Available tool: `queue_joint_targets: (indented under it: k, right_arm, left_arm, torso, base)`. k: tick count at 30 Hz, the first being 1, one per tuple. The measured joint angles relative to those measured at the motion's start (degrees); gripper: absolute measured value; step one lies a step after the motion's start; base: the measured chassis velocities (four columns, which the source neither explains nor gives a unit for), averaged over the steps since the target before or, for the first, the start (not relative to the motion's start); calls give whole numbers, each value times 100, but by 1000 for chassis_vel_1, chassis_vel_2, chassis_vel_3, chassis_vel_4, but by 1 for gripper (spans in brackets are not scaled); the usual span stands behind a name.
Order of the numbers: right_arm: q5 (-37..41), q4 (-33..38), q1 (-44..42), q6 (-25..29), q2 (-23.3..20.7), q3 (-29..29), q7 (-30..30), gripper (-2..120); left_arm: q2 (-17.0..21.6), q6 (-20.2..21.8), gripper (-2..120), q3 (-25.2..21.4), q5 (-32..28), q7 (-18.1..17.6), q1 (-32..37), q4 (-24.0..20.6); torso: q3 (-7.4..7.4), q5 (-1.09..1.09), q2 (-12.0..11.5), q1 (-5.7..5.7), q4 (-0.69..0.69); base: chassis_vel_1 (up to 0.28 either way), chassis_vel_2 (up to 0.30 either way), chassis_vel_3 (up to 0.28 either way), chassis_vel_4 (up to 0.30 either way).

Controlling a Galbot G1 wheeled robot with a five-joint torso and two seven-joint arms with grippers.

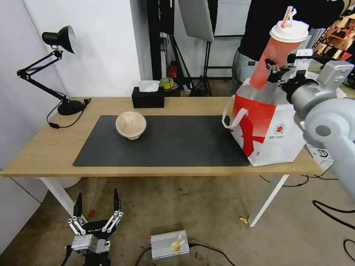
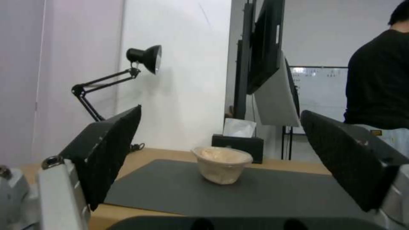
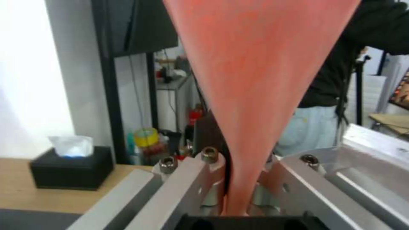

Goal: Pick up the trash from the table and place it into the takeout bag.

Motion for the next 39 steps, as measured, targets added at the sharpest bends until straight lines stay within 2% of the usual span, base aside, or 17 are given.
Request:
queue_joint_targets:
  k: [10,20,26,34,39]
  right_arm:
    - [-82,-467,210,-318,-289,-85,-465,1]
    - [-486,-1408,625,-803,-350,-507,-1370,1]
    - [-735,-1717,758,-1002,-407,-658,-1766,1]
    - [-1781,-2083,1002,-1215,-522,-1006,-2643,1]
    - [-1997,-2276,1094,-1227,-477,-1261,-2784,1]
  left_arm:
    - [3,0,100,21,-12,1,-6,-1]
    - [5,0,100,36,4,5,56,-112]
    - [4,0,100,38,0,3,70,-127]
    - [5,-4,100,29,7,3,105,-202]
    - [4,-5,100,44,13,2,106,-202]
  torso:
    - [0,0,0,0,0]
    - [0,0,0,0,1]
    - [0,0,0,0,0]
    - [0,0,0,0,0]
    - [1,0,0,0,1]
  base:
    - [0,0,0,0]
    - [0,0,0,0]
    - [0,0,0,0]
    - [0,0,0,0]
    - [0,0,0,0]
